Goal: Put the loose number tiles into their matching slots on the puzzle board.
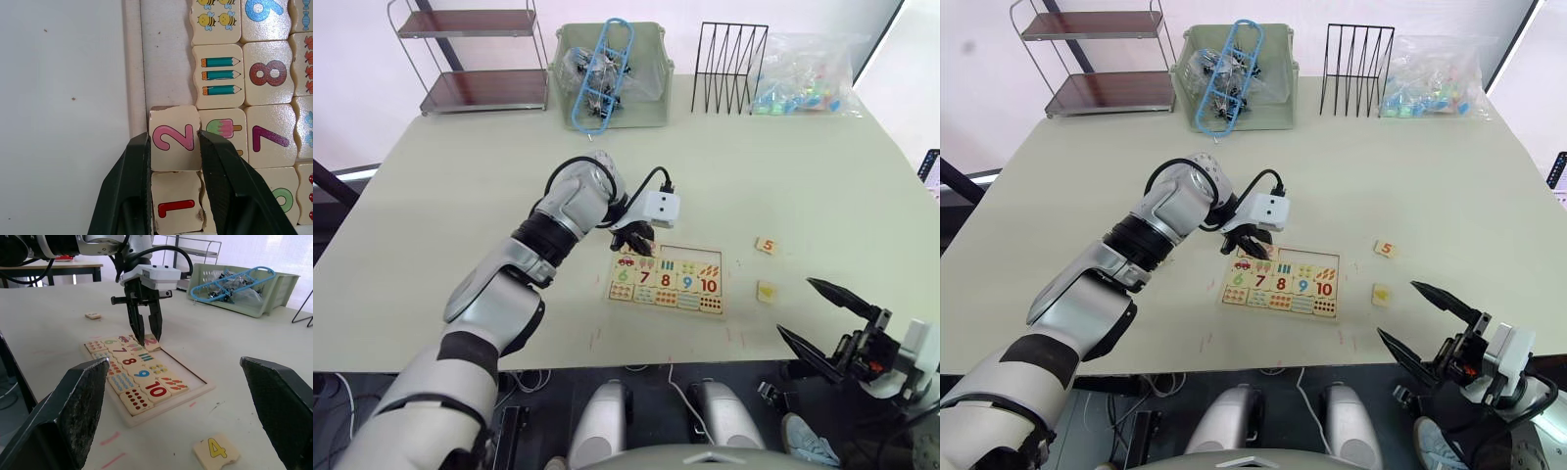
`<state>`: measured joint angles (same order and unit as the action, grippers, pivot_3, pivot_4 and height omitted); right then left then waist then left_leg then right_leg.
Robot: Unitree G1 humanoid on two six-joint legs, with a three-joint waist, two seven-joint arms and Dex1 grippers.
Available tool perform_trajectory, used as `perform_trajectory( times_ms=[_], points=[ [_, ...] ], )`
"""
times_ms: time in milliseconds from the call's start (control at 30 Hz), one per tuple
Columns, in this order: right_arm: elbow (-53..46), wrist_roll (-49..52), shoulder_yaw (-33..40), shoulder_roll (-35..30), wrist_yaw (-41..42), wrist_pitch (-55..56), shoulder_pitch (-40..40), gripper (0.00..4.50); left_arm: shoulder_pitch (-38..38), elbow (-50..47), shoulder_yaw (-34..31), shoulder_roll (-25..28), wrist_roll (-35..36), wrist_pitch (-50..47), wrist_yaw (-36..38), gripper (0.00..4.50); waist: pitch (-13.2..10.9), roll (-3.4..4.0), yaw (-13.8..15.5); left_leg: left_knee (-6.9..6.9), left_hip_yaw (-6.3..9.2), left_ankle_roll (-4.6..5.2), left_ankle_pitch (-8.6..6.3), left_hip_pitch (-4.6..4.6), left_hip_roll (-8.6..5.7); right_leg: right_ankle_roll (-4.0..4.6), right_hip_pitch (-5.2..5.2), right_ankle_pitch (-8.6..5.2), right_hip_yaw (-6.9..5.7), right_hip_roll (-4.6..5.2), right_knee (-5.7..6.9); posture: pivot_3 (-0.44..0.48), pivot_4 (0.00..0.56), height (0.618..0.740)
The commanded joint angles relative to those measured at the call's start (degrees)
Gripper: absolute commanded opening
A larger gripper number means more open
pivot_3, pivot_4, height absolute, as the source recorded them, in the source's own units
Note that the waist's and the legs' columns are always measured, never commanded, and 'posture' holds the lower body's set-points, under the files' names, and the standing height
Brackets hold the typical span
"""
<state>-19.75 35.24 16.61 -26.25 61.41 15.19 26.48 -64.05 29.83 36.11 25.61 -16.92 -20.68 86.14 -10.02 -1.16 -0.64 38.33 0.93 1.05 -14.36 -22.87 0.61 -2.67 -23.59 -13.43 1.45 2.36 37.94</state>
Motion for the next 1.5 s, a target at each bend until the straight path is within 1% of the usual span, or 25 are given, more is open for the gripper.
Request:
perform_trajectory(
  times_ms=[33,67,100,133,167,200,467,600,733,867,1000,1100,1133,1167,1200,1300,1367,1500],
  points=[
    [-0.4,0.8,1.0,0.2,0.7,1.7,0.4,4.5,-0.2,-0.4,0.0,-0.1,-0.6,0.2,0.2,2.2,0.0,0.0,0.0,0.0,0.0,0.0,0.0,0.0,0.0,0.0,0.0,0.0,0.0,0.0,0.0,0.0,0.15,0.74],
    [-0.2,0.8,1.0,0.3,0.9,2.0,0.6,4.5,-0.3,-0.5,-0.1,-0.1,-0.5,0.1,0.2,2.46,0.0,0.0,0.0,0.0,0.0,0.0,0.0,0.0,0.0,0.0,0.0,0.0,0.0,0.0,0.0,0.0,0.15,0.74],
    [0.0,0.8,1.0,0.4,1.1,2.2,0.7,4.5,-0.4,-0.7,-0.3,-0.2,-0.4,-0.1,0.2,3.02,0.0,0.0,0.0,0.0,-0.01,0.0,0.0,0.01,0.0,0.0,0.0,0.0,0.01,0.0,0.0,0.0,0.15,0.74],
    [0.2,0.8,1.0,0.4,1.2,2.4,0.7,4.5,-0.5,-0.8,-0.4,-0.2,-0.3,-0.3,0.3,3.42,0.0,0.0,0.0,0.0,-0.01,0.0,0.0,0.01,0.0,0.0,0.0,0.0,0.0,0.0,0.0,0.0,0.15,0.74],
    [0.4,0.8,1.0,0.5,1.3,2.6,0.8,4.5,-0.7,-1.0,-0.6,-0.1,-0.1,-0.5,0.4,4.07,0.0,0.0,0.0,0.0,0.0,0.0,0.0,0.0,0.0,0.0,0.0,0.0,0.0,0.0,0.0,0.0,0.15,0.74],
    [0.6,0.7,0.9,0.6,1.4,2.8,0.9,4.5,-0.8,-1.2,-0.7,-0.1,0.0,-0.8,0.5,4.46,0.0,0.0,0.0,0.0,0.0,0.0,0.0,0.0,0.0,0.0,0.0,0.0,0.0,0.0,0.0,0.0,0.15,0.74],
    [2.0,0.6,0.7,0.9,2.1,4.1,0.9,4.5,-4.4,-0.7,-4.3,1.1,3.0,-1.7,2.2,4.49,0.0,0.0,0.0,0.0,0.0,0.0,0.0,-0.01,0.0,-0.01,0.0,0.0,0.0,0.0,0.0,0.0,0.15,0.74],
    [0.4,0.4,0.4,0.7,0.8,3.2,0.7,4.5,-6.2,3.4,-7.4,2.1,5.6,-2.5,2.9,4.49,0.0,0.0,-0.1,0.0,0.0,0.0,0.0,0.0,0.0,-0.08,0.0,-0.05,-0.01,0.0,0.0,0.0,0.15,0.74],
    [0.2,0.4,0.2,0.6,0.4,3.1,0.8,4.5,-6.3,7.6,-9.9,3.1,7.7,1.2,3.2,4.49,0.0,0.0,-0.1,0.0,0.01,0.0,0.0,0.01,0.0,-0.12,-0.01,-0.07,-0.01,-0.01,0.02,0.0,0.15,0.74],
    [0.9,0.4,0.2,0.7,0.6,3.4,0.7,4.5,-5.6,13.2,-12.2,3.1,8.7,5.4,0.8,4.49,0.0,0.0,0.0,0.0,0.01,0.0,0.0,0.0,0.0,-0.05,0.0,-0.03,-0.01,-0.01,0.01,0.0,0.15,0.74],
    [2.5,0.6,0.5,0.8,1.9,4.3,0.7,4.5,-3.2,14.5,-16.4,2.1,12.5,9.5,0.0,4.49,0.0,-0.01,0.0,0.0,0.01,0.0,0.0,-0.01,0.0,0.04,0.0,0.03,-0.01,0.0,0.0,0.0,0.15,0.74],
    [3.6,0.9,0.9,0.7,2.9,4.9,0.7,4.5,-0.9,13.5,-18.3,1.6,13.9,11.1,-1.5,3.71,0.0,0.0,0.0,0.01,0.01,0.0,0.0,0.0,0.0,0.05,0.0,0.04,-0.01,0.0,0.01,0.0,0.15,0.74],
    [4.0,1.0,1.0,0.7,3.3,5.2,0.8,4.5,-0.2,13.0,-19.0,1.2,14.7,10.8,-1.8,3.29,0.0,0.0,0.0,0.01,0.01,0.0,0.0,0.0,0.0,0.05,0.0,0.04,-0.01,0.0,0.02,0.0,0.15,0.74],
    [4.3,1.1,1.1,0.7,3.6,5.5,0.9,4.5,0.6,12.2,-19.4,1.0,15.3,10.3,-1.9,2.72,0.0,-0.01,0.0,0.01,0.01,0.0,0.0,0.01,0.0,0.05,0.0,0.04,-0.01,0.0,0.02,0.0,0.15,0.74],
    [4.5,1.2,1.1,0.7,3.8,5.7,0.9,4.5,1.2,11.6,-19.7,0.8,15.8,10.0,-1.8,2.36,0.0,0.0,0.0,0.01,0.02,0.0,0.0,0.0,0.0,0.05,0.0,0.04,-0.01,0.0,0.02,0.0,0.15,0.74],
    [4.4,1.3,1.3,0.7,4.4,6.0,1.4,4.5,3.4,11.0,-19.3,0.7,15.5,12.0,-2.6,0.86,0.0,0.0,0.0,0.01,0.01,0.0,0.0,0.0,0.0,0.05,0.0,0.04,-0.01,0.0,0.03,0.0,0.15,0.74],
    [4.1,1.4,1.3,0.6,4.4,6.0,1.6,4.5,4.5,11.0,-19.1,0.4,15.5,13.0,-3.2,0.04,0.0,0.0,0.0,0.01,0.01,0.0,0.0,0.02,0.0,0.05,0.0,0.04,-0.01,0.0,0.04,0.0,0.15,0.74],
    [4.1,1.6,1.6,0.4,4.5,6.0,1.7,4.5,6.6,10.9,-18.8,-0.4,15.7,14.7,-3.6,0.04,0.0,0.0,0.0,0.01,0.0,0.0,0.0,0.02,0.0,0.05,0.01,0.05,-0.01,0.0,0.03,0.0,0.15,0.74]
  ],
)
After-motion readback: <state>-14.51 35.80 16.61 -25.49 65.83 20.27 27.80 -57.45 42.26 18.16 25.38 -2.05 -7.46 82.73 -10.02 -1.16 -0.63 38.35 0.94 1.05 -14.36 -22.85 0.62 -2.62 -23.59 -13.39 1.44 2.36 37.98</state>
